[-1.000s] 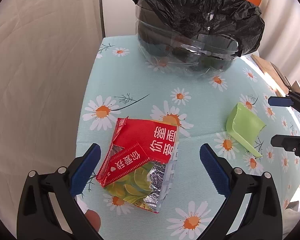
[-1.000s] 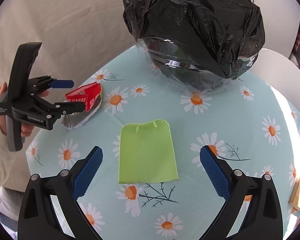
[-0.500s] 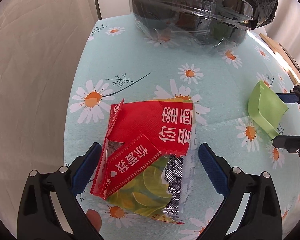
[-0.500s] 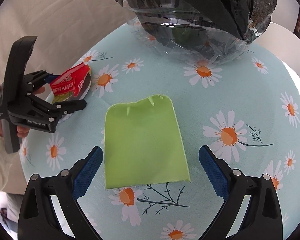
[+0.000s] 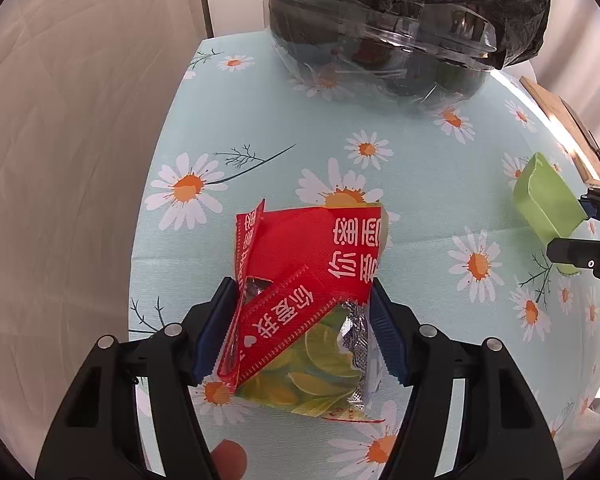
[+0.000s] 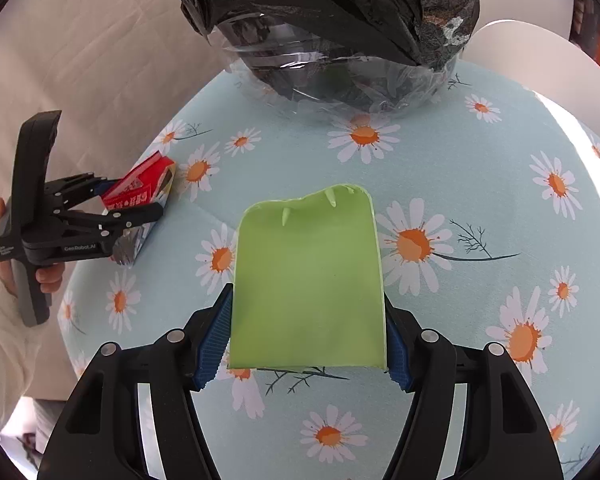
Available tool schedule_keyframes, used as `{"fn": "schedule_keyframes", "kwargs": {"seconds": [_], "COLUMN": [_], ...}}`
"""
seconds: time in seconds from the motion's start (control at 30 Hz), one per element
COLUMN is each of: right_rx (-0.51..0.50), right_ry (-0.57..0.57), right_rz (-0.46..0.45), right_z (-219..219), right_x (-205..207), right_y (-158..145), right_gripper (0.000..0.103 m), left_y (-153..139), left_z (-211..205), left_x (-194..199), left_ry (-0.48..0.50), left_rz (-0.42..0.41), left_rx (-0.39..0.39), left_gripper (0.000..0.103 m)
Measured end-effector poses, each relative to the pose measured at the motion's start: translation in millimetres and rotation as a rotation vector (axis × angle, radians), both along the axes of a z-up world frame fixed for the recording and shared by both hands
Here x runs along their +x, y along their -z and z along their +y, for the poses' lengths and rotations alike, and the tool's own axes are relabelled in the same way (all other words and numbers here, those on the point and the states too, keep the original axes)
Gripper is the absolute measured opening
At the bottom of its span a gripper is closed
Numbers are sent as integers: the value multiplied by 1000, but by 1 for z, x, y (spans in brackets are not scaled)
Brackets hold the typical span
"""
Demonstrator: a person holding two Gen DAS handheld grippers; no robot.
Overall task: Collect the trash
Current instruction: 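Grasp the green plastic piece with the right tool while the left tool grasps the red wrapper, then carry the green piece and red wrapper over the bin with both tools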
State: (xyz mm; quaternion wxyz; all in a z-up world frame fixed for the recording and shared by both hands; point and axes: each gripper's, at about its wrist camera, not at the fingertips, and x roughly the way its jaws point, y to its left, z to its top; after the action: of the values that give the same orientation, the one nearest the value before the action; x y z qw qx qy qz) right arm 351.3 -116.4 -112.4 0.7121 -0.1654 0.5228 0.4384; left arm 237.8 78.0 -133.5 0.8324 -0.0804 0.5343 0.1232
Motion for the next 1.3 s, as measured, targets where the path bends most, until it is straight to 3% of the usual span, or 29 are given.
{"fn": "schedule_keyframes", "kwargs": {"seconds": [0.33, 0.73, 1.3], "right_rx": [33, 71, 174], "right_ry": [41, 43, -6], "right_rz": [-51, -95, -335], "right_z": [-26, -49, -28], "right_x": [0, -6, 20], "right_y": [-28, -52, -175], "right_gripper": [62, 61, 61], "left_y": [-21, -68, -183], "left_z": [-12, -22, -27], "left_x": [-24, -30, 3], "left_ry": [27, 47, 131], "left_rz": [2, -47, -242], "left_rx": [-10, 27, 128], "left_gripper": [52, 51, 51]}}
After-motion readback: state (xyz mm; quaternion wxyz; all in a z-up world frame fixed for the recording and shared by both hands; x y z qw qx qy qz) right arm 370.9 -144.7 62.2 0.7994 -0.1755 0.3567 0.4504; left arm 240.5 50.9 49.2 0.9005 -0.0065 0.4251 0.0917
